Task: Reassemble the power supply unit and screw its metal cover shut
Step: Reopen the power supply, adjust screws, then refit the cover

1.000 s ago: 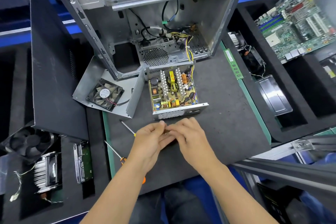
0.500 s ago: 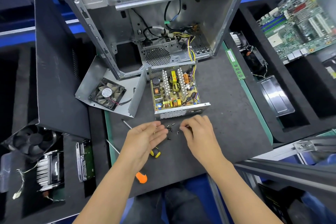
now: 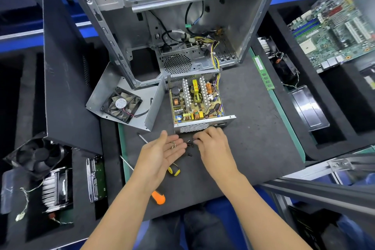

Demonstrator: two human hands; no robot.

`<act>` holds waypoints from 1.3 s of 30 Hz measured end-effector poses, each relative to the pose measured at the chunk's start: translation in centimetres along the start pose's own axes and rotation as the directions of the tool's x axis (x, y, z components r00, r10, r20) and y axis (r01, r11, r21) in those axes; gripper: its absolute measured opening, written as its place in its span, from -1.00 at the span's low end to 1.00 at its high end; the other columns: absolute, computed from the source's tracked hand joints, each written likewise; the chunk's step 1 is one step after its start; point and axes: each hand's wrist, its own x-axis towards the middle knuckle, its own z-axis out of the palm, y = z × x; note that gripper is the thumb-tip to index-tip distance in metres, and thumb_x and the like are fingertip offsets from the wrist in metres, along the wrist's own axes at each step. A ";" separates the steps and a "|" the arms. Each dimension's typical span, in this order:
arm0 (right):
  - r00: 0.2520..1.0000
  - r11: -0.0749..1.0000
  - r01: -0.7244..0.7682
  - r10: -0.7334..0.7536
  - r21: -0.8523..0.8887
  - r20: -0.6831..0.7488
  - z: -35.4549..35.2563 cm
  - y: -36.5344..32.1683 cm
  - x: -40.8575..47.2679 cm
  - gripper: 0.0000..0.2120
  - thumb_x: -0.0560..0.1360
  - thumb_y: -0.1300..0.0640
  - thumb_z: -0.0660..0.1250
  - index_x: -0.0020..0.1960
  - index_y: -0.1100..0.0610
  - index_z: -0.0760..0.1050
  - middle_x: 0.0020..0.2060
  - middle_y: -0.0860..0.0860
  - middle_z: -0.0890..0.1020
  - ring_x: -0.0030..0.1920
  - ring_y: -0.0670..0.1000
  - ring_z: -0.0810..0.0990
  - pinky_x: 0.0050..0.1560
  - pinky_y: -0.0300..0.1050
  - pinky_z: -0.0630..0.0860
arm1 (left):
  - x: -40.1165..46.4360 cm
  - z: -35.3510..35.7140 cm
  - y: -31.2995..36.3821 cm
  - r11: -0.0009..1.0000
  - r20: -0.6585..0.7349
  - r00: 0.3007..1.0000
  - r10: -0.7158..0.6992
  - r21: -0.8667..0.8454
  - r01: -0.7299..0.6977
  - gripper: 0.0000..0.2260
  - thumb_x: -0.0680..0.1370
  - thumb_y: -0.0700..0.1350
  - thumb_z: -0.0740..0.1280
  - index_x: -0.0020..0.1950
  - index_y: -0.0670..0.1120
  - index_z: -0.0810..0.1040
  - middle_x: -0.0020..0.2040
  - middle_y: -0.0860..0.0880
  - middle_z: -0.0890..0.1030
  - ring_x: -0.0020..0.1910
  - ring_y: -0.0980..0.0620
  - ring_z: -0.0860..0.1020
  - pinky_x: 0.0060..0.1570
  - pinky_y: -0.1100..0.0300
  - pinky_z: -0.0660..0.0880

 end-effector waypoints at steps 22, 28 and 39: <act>0.952 0.948 -0.298 0.286 -0.115 -0.113 1.8 -3.6 -0.5 -0.86 0.34 0.15 0.57 -0.17 0.09 0.63 -0.22 0.06 0.55 -0.16 0.14 0.46 -0.26 0.01 0.37 | -0.3 -0.5 0.9 0.999 -0.026 0.999 0.030 0.032 -0.029 -0.55 0.67 0.08 0.19 0.11 -0.33 0.57 0.02 -0.28 0.67 -0.03 -0.14 0.71 -0.15 0.15 0.66; 0.932 0.932 -0.324 0.344 0.163 -0.117 1.3 -4.3 -0.5 -0.92 0.47 0.12 0.49 -0.05 0.02 0.64 -0.09 -0.05 0.53 -0.02 0.03 0.36 -0.06 -0.01 0.35 | -0.3 -0.4 0.9 0.999 0.003 1.000 0.022 0.027 -0.022 -0.56 0.66 0.08 0.20 0.11 -0.31 0.58 -0.02 -0.25 0.70 -0.01 -0.13 0.70 -0.13 0.14 0.65; 0.862 0.878 -0.406 0.460 0.254 -0.211 -3.4 3.0 -2.2 -0.86 0.54 0.22 0.40 0.00 0.02 0.68 -0.07 -0.12 0.56 0.00 0.04 0.45 0.11 0.10 0.42 | 0.4 -1.3 0.4 0.996 0.022 0.999 0.032 0.081 -0.034 -0.84 0.62 -0.39 0.22 0.10 -0.35 0.58 -0.01 -0.28 0.69 -0.02 -0.17 0.70 -0.13 0.16 0.66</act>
